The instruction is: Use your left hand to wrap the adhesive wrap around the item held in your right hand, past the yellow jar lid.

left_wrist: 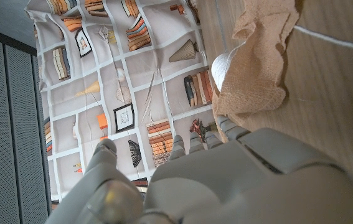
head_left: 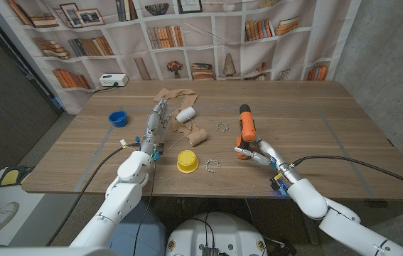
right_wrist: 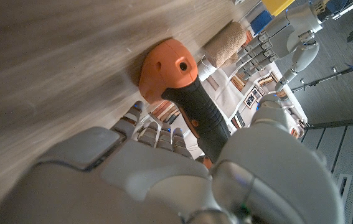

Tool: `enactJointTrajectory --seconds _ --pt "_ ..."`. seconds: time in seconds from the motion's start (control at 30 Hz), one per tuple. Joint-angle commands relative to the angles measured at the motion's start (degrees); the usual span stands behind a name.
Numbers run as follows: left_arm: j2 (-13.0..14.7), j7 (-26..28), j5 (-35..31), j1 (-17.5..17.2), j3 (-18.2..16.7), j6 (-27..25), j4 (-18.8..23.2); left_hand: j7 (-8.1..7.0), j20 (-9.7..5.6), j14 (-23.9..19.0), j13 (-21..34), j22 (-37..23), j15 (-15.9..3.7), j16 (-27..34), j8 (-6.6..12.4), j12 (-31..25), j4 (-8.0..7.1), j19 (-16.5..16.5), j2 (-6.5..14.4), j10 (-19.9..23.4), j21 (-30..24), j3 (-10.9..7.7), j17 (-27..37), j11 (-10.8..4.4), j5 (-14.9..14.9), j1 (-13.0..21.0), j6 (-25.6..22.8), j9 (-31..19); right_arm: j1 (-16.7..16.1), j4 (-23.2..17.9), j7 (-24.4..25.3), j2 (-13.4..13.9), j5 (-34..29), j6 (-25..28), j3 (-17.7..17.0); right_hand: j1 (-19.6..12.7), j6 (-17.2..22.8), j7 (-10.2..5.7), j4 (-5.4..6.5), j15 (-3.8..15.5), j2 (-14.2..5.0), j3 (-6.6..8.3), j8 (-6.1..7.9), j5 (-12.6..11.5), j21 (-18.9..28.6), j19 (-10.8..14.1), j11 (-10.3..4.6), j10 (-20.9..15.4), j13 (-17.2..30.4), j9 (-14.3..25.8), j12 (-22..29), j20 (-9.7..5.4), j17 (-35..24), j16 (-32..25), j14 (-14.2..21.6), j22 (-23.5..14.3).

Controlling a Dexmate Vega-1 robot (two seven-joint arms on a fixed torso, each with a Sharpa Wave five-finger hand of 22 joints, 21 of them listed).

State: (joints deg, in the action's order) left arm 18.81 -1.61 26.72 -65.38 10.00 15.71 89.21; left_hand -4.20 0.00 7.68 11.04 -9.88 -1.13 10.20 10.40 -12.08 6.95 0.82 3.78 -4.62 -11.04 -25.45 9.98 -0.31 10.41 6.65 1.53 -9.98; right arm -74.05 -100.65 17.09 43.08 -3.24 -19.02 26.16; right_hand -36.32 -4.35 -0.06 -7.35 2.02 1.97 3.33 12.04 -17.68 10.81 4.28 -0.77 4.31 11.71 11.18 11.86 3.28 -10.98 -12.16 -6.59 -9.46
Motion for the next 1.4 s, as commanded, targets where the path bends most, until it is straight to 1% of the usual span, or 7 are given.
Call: enactJointTrajectory --seconds 0.03,0.3,0.57,0.67,0.9,1.03,1.4 --pt "0.3 -0.2 0.4 -0.4 -0.1 0.3 0.0 0.02 -0.01 0.3 0.1 -0.1 0.32 0.2 0.10 -0.1 0.16 -0.4 0.5 0.2 0.0 -0.37 0.2 -0.10 -0.2 -0.2 -0.1 -0.1 0.5 0.8 -0.3 -1.2 0.3 0.0 0.5 -1.0 -0.2 -0.42 -0.19 1.62 -0.40 0.60 -0.20 -0.2 0.3 0.9 -0.54 0.0 0.1 0.2 0.0 -0.12 -0.1 -0.7 1.2 -0.1" --pt "0.5 -0.3 0.5 -0.4 0.0 0.1 0.0 0.03 0.06 0.3 0.1 -0.1 0.38 0.2 0.11 -0.1 0.15 -0.4 0.5 0.1 0.0 -0.36 0.2 -0.03 -0.2 -0.3 -0.2 -0.1 0.4 1.2 -0.1 -1.7 0.8 -0.4 0.4 -1.9 0.3 -0.81 -0.41 2.04 -0.82 0.87 -0.07 -0.1 0.3 1.4 -0.93 -0.3 0.1 0.2 0.1 0.04 -0.2 -1.2 2.9 -0.1" --pt "0.4 -0.5 0.6 -0.3 0.1 0.0 -0.2 0.10 0.08 0.3 0.1 -0.1 0.38 0.2 0.13 -0.1 0.13 -0.4 0.5 0.2 0.0 -0.36 0.2 0.09 -0.2 -0.3 -0.2 -0.1 0.2 1.2 0.8 -2.3 0.4 0.1 0.3 -3.8 0.9 -2.21 -0.82 4.80 -1.75 1.50 0.06 0.2 0.1 1.7 -2.49 -1.3 0.1 0.2 0.3 -0.14 -0.3 -1.9 5.2 -0.1" --pt "0.3 -0.6 0.6 -0.2 0.1 0.0 -0.4 0.07 0.14 0.3 0.1 -0.1 0.36 0.2 0.13 -0.1 0.13 -0.5 0.5 0.2 0.0 -0.36 0.2 -0.03 -0.2 -0.3 -0.2 -0.1 0.1 1.3 1.1 -2.7 0.5 0.3 0.4 -4.0 1.2 -2.21 -0.48 5.39 -2.49 1.61 0.11 0.4 0.1 2.1 -2.31 -2.0 0.2 0.2 0.6 0.10 -0.7 -2.9 7.6 -0.1" --pt "0.3 -0.6 0.6 -0.2 0.0 -0.1 -0.5 0.06 0.13 0.3 0.1 -0.1 0.37 0.2 0.12 -0.1 0.11 -0.5 0.5 0.2 0.0 -0.36 0.2 -0.03 -0.2 -0.3 -0.2 -0.1 -0.2 1.7 2.5 -3.7 0.5 0.3 0.3 -3.4 3.0 -2.34 0.21 5.34 -3.20 1.33 0.75 0.9 0.2 3.0 -2.60 -4.9 0.7 0.3 1.7 1.71 -1.7 -3.9 8.9 -0.2" --pt "0.3 -0.6 0.6 -0.2 0.0 -0.3 -0.5 0.08 0.15 0.3 0.1 -0.1 0.37 0.2 0.12 -0.1 0.10 -0.5 0.5 0.2 0.0 -0.35 0.2 -0.01 -0.2 -0.4 -0.2 -0.1 -0.3 2.0 3.3 -4.3 0.3 0.2 0.3 -3.5 4.3 -2.84 0.48 6.00 -4.12 1.46 1.13 1.1 0.4 3.8 -3.07 -6.7 1.2 0.3 2.5 1.97 -2.3 -4.7 10.2 -0.2" --pt "0.0 -0.9 0.5 0.2 0.3 -0.4 -1.0 0.03 0.20 0.3 0.1 -0.2 0.37 0.2 0.12 -0.1 0.06 -0.6 0.5 0.2 0.0 -0.34 0.2 -0.06 -0.2 -0.4 -0.2 -0.1 -0.8 2.1 4.9 -5.3 0.2 0.3 0.2 -4.7 8.9 -5.94 0.90 8.16 -8.81 2.91 2.33 2.0 0.4 5.3 -6.18 -11.3 3.7 0.8 6.0 1.07 -5.2 -7.1 12.6 -0.3"
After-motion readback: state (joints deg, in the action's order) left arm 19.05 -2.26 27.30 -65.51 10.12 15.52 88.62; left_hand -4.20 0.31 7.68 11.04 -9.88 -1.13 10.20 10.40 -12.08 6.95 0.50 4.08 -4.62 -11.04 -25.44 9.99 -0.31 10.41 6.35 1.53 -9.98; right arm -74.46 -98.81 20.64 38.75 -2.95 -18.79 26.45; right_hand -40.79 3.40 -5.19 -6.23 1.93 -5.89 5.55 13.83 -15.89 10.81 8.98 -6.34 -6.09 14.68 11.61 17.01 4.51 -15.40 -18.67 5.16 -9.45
